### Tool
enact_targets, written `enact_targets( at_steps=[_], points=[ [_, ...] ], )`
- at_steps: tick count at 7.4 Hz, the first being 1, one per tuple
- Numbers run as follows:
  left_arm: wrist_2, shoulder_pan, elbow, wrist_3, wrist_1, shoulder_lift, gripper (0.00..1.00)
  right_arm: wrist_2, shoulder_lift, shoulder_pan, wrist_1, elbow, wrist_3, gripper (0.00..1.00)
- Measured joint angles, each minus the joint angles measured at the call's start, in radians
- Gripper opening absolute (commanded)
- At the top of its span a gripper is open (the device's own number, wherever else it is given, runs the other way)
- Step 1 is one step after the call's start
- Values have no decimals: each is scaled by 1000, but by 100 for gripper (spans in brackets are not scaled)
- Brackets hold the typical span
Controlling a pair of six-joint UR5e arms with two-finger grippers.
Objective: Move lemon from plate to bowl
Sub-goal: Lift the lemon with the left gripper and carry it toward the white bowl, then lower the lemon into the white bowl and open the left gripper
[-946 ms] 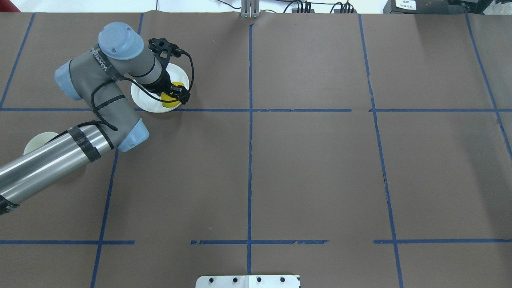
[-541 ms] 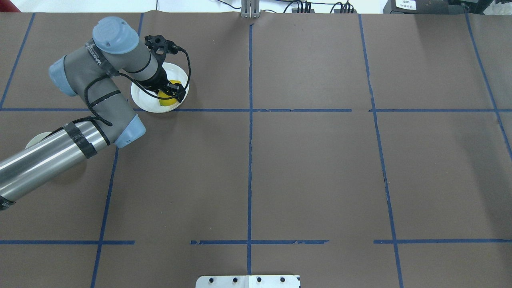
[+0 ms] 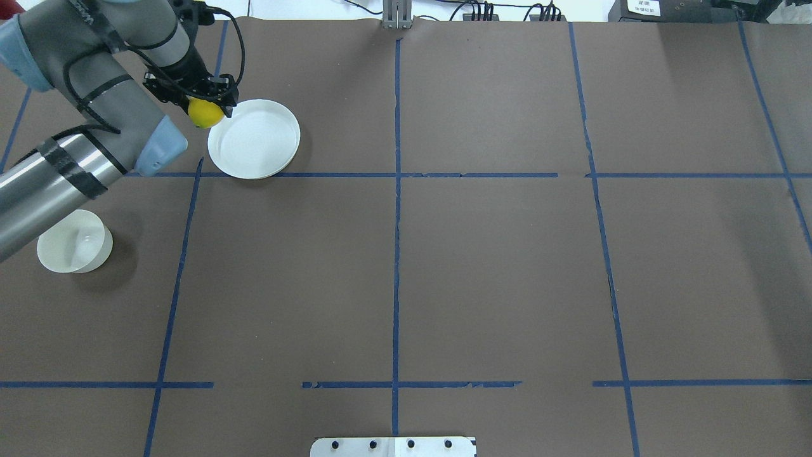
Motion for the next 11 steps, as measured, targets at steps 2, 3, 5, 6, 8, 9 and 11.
enact_targets(
  at_steps=[2,3,5,6,8,9,11],
  points=[
    [-96,-57,-91,-133,38,82,28,0,0,0,0,0,0,100],
    [-115,-71,-173,-169,41,154,27,0,0,0,0,0,0,100],
    [-124,-80,-316,-181,34,310,26,0,0,0,0,0,0,100],
    [-121,-80,-373,-174,11,396,26,0,0,0,0,0,0,100],
    [-92,-79,-442,-176,-141,581,26,0,0,0,0,0,0,100],
    [-57,-76,-450,-182,-219,646,26,0,0,0,0,0,0,100],
    [-23,-46,-448,-211,-311,709,26,0,0,0,0,0,0,100]
  ],
)
